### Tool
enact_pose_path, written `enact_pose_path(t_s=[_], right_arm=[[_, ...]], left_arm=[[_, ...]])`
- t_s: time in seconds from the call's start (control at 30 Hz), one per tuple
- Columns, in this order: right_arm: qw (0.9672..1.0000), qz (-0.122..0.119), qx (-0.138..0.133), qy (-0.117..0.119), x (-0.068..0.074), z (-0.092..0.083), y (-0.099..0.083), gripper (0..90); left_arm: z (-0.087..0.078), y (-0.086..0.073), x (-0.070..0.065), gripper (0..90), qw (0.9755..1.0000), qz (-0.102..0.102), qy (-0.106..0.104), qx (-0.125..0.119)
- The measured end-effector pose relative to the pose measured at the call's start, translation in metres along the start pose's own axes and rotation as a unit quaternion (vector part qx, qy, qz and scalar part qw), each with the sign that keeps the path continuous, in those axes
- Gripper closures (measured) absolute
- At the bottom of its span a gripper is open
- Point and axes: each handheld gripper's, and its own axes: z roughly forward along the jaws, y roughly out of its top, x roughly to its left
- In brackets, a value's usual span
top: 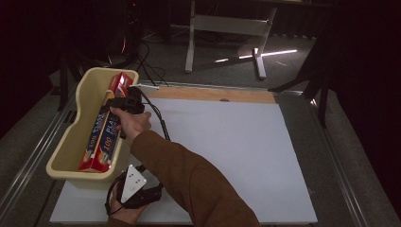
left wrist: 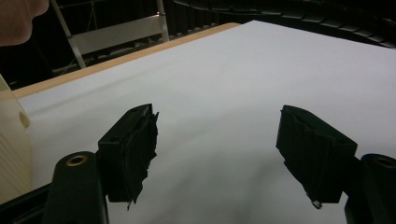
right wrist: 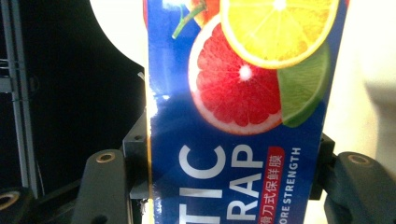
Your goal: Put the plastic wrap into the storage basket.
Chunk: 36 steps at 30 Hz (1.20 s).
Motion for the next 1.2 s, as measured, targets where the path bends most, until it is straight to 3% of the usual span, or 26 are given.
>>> enact_pose_path(t_s=[0.3, 0.5, 0.57, 0.7, 0.77, 0.93, 1.07, 1.17, 1.2], right_arm=[[0.9999, -0.001, 0.011, 0.005, 0.000, 0.000, 0.002, 36.1], [0.9998, -0.003, 0.016, -0.008, 0.003, 0.001, 0.001, 33.8], [0.9998, -0.004, 0.013, -0.017, 0.006, 0.002, -0.001, 29.3], [1.0000, -0.001, 0.000, 0.005, 0.012, -0.004, -0.001, 30.6], [0.9997, -0.020, 0.006, -0.010, 0.021, -0.009, -0.001, 31.9], [0.9995, -0.028, 0.012, -0.008, 0.023, -0.013, -0.001, 32.7], [0.9980, -0.052, 0.035, -0.004, 0.021, -0.019, 0.000, 36.1], [0.9944, -0.097, 0.042, -0.008, 0.022, -0.024, 0.000, 39.6], [0.9944, -0.097, 0.042, -0.008, 0.022, -0.024, 0.000, 39.6]], left_arm=[[0.001, 0.000, -0.001, 28.2, 1.0000, 0.001, 0.000, 0.001], [0.000, 0.000, -0.001, 28.2, 1.0000, 0.001, 0.000, 0.002], [0.000, 0.000, 0.000, 28.2, 1.0000, 0.002, 0.001, 0.002], [0.000, 0.000, -0.001, 28.2, 1.0000, 0.002, 0.000, 0.003], [0.000, 0.000, -0.001, 28.2, 1.0000, 0.002, 0.000, 0.002], [0.001, 0.000, -0.002, 28.2, 1.0000, 0.003, 0.001, 0.002], [0.001, -0.001, -0.002, 28.2, 1.0000, 0.004, 0.001, 0.004], [0.001, -0.001, -0.002, 28.2, 1.0000, 0.006, 0.002, 0.005], [0.001, -0.001, -0.002, 28.2, 1.0000, 0.006, 0.003, 0.005]])
